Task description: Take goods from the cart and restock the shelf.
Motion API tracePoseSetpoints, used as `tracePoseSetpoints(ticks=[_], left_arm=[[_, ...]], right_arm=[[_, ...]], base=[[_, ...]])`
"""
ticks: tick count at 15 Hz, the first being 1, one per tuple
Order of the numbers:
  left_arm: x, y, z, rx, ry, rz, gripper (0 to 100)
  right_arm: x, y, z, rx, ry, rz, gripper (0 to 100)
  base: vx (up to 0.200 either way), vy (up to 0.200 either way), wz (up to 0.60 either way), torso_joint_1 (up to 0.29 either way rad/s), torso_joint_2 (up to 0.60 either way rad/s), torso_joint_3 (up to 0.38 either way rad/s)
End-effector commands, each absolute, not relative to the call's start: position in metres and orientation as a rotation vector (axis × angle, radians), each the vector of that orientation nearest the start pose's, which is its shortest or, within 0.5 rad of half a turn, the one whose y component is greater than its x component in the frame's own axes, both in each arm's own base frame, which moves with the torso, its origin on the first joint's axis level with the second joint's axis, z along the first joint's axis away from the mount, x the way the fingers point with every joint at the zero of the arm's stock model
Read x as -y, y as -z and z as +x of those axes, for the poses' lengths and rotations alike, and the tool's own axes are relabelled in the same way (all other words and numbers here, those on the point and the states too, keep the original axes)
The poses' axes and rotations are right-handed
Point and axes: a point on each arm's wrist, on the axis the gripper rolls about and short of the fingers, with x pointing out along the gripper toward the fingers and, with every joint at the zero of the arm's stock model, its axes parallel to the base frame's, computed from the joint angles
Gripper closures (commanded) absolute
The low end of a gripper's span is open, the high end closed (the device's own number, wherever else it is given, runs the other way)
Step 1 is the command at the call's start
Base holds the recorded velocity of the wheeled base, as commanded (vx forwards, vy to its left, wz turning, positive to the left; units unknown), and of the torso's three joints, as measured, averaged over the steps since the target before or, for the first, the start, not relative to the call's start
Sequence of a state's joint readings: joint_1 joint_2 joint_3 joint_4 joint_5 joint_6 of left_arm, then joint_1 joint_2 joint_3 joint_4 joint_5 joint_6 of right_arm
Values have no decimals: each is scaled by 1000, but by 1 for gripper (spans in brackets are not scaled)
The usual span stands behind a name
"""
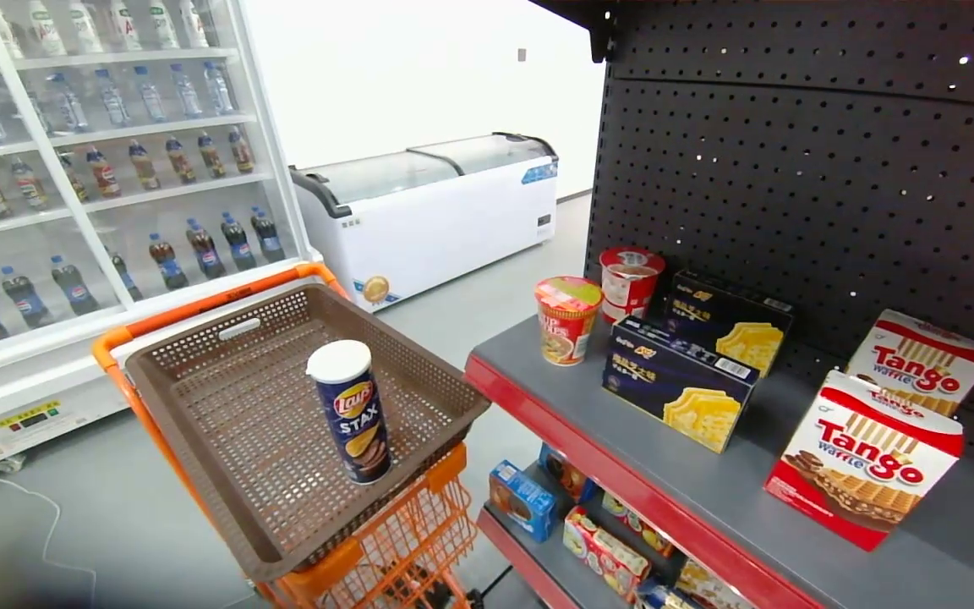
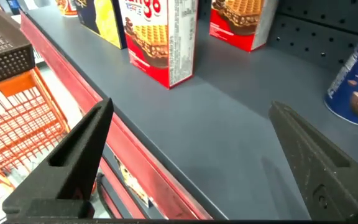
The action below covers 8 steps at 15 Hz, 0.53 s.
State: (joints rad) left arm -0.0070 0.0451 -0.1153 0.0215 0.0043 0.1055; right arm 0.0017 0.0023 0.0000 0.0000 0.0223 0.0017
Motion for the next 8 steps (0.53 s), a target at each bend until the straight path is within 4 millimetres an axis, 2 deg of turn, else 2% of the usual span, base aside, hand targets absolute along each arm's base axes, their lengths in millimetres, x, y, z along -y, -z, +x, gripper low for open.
tracePoseSetpoints(ticks=[1,3,4,7,8], left_arm=[[-1,-189,6,-127,24,163,0],[2,-198,43,-249,46,170,0],[3,-206,68,-305,53,171,0],[8,-196,121,-447,138,149,0],[10,-186,143,-484,177,145,0]], right_arm=[[0,-76,-23,-3,-25,2,0],[0,-76,-23,-3,-25,2,0],[0,-76,-23,-3,-25,2,0],[0,-76,-23,-3,-25,2,0],[0,-76,-23,-3,-25,2,0]], base=[[0,0,0,0,0,0],[0,0,0,0,0,0],[0,0,0,0,0,0],[0,0,0,0,0,0],[0,0,0,0,0,0]])
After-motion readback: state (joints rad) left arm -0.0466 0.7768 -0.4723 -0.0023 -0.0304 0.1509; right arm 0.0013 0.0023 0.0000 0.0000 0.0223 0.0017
